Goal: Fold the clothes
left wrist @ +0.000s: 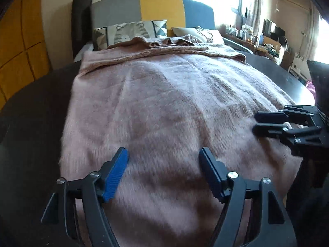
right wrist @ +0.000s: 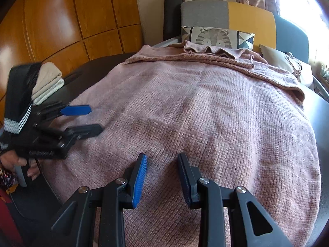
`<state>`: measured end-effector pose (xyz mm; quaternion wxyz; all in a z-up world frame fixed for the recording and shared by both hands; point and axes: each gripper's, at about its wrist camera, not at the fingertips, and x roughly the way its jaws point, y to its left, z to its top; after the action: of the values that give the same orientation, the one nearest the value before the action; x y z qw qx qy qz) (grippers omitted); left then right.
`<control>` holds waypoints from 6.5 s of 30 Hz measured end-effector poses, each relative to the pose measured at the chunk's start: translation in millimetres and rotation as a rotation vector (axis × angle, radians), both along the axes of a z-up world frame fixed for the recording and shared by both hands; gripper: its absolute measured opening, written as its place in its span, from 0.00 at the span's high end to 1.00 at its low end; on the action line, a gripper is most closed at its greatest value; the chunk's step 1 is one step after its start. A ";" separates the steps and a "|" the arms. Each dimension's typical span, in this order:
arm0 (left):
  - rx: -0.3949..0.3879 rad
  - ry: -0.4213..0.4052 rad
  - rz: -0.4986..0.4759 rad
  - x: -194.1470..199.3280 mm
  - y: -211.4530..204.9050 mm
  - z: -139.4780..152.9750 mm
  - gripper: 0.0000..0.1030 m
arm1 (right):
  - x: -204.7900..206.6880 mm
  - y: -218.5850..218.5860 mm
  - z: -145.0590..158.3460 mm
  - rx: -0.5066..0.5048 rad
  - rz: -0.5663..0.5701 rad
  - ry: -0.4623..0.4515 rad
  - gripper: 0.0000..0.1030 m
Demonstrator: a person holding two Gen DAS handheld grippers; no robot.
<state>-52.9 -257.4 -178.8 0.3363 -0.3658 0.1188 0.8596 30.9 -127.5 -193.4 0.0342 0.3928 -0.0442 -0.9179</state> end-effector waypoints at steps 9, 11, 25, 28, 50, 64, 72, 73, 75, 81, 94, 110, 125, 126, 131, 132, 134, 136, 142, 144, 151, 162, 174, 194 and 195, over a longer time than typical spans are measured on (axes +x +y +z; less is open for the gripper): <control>-0.034 0.011 -0.010 17.1 -23.9 0.1 0.19 | 1.1 1.2 -0.2 -0.008 0.000 0.005 0.70; -0.033 -0.009 -0.009 18.1 -30.5 0.4 0.19 | 1.6 1.5 -0.6 -0.010 -0.001 0.008 0.70; -0.035 0.007 0.009 36.8 -73.2 6.9 0.19 | 2.7 1.1 -1.5 -0.011 -0.003 0.020 0.70; -0.026 0.005 0.039 38.4 -82.9 9.9 0.19 | 3.9 1.9 -2.1 -0.010 -0.004 0.026 0.70; 0.004 -0.062 0.199 -15.6 -62.9 -2.6 0.15 | -11.3 2.0 11.2 0.051 0.012 -0.143 0.63; -0.021 -0.103 0.157 -17.6 -54.5 -0.4 0.04 | 16.4 48.7 21.6 0.106 -0.121 -0.174 0.63; 0.001 -0.123 0.111 -15.1 -55.2 1.0 0.04 | 53.8 127.4 32.6 -0.055 -0.302 -0.129 0.53; 0.004 -0.125 0.105 -14.7 -55.3 1.1 0.04 | 60.3 140.2 33.0 -0.096 -0.331 -0.121 0.50; 0.010 -0.130 0.093 -14.1 -55.5 1.5 0.04 | 74.0 162.8 32.7 -0.174 -0.389 -0.109 0.41; -0.018 -0.143 0.019 -11.0 -55.1 1.6 0.05 | 106.0 209.4 25.0 -0.337 -0.473 -0.120 0.40; 0.160 -0.285 -0.033 -24.0 -71.8 4.0 0.05 | 104.5 196.3 14.8 -0.509 -0.315 -0.038 0.37; 0.140 -0.301 -0.038 -35.5 -73.6 3.6 0.27 | 89.8 197.7 4.0 -0.664 -0.217 -0.023 0.50; 0.181 -0.348 -0.004 -37.7 -74.7 1.6 0.92 | 81.7 189.9 -13.9 -0.753 -0.209 -0.059 0.92; 0.196 -0.361 0.003 -38.7 -76.7 1.3 0.93 | 83.8 191.9 -14.5 -0.777 -0.215 -0.050 0.92; 0.267 -0.381 -0.005 -32.2 -84.8 8.2 0.94 | 101.1 198.9 -19.0 -0.923 -0.218 0.027 0.92; 0.287 -0.380 -0.012 -29.4 -87.1 11.8 0.94 | 105.6 199.6 -18.9 -0.945 -0.212 0.048 0.92; 0.320 -0.380 -0.017 -26.7 -90.1 18.6 0.94 | 113.0 199.5 -15.0 -0.975 -0.184 0.096 0.92; 0.370 -0.383 -0.012 -25.3 -96.3 27.4 0.94 | 118.1 197.4 -9.2 -0.989 -0.152 0.130 0.92; 0.491 -0.416 -0.028 -14.4 -114.6 46.9 0.94 | 135.0 191.4 2.0 -1.053 -0.090 0.206 0.92; 0.527 -0.430 -0.038 -9.6 -120.6 52.2 0.94 | 146.3 189.7 6.0 -1.079 -0.073 0.236 0.92; 0.650 -0.479 -0.072 4.9 -138.7 69.1 0.94 | 190.5 172.7 16.7 -1.162 -0.031 0.292 0.92; 0.854 -0.582 -0.042 -82.6 -110.6 55.7 0.94 | 135.9 195.1 26.9 -1.250 -0.089 0.367 0.92; 0.940 -0.730 0.220 -235.0 -67.8 1.4 0.94 | -26.5 273.1 26.6 -1.230 -0.275 0.334 0.92; 0.746 -0.984 0.088 -253.4 -22.9 -26.4 0.58 | -106.6 276.7 2.1 -0.986 -0.214 -0.145 0.72; 0.716 -0.995 0.065 -249.4 -15.7 -26.9 0.58 | -106.1 273.8 2.3 -0.986 -0.188 -0.155 0.72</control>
<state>-302.3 -273.1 -205.7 0.4271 -0.5910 -0.3596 0.5822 -75.2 146.3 -191.1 0.1296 0.3911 -0.5099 -0.7552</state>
